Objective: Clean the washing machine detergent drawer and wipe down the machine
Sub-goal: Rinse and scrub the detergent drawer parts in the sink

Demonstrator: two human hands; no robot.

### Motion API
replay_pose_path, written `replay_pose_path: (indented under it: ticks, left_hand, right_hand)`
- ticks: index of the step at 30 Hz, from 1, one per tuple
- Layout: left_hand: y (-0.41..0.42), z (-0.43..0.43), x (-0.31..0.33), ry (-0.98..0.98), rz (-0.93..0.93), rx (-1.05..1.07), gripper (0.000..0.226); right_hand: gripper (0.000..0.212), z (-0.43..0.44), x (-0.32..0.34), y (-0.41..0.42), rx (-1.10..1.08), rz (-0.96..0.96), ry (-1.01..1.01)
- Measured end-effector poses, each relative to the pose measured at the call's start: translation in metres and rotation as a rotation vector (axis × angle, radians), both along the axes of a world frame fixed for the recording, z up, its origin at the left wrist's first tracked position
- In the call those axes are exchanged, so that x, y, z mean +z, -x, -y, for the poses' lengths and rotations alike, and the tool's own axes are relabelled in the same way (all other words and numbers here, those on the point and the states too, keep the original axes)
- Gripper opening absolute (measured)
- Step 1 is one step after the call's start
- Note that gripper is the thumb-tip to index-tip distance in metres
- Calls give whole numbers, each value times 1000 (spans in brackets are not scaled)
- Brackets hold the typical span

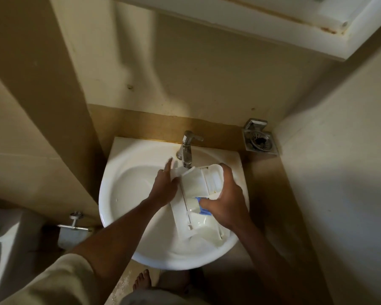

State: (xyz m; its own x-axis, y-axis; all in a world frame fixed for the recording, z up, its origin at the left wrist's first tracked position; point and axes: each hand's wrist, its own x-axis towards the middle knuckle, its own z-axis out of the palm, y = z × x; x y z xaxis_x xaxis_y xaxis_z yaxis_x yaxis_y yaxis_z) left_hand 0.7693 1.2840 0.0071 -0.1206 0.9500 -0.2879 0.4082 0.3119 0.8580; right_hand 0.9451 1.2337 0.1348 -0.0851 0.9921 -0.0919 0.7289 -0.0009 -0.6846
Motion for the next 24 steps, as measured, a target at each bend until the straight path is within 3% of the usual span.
replay_pose_path:
  ticks: [3,6,13,18,24]
  left_hand:
    - [6,-1,-2,-60,-154,-92,46]
    - [10,-7,2,-64,-194,-133,43]
    - [10,-17,2,134,33,47,32]
    - [7,-16,-6,233,159,207,39]
    - [11,-18,-3,192,274,319,25]
  right_hand:
    - [91,4,-6,-7,105,63,-15]
    - [89,5,-8,-14,206,77,-35]
    - [89,-4,8,-18,569,244,-22]
    - [91,-11,9,-19,756,463,-116]
    - [89,-6,-2,-30,748,496,-264]
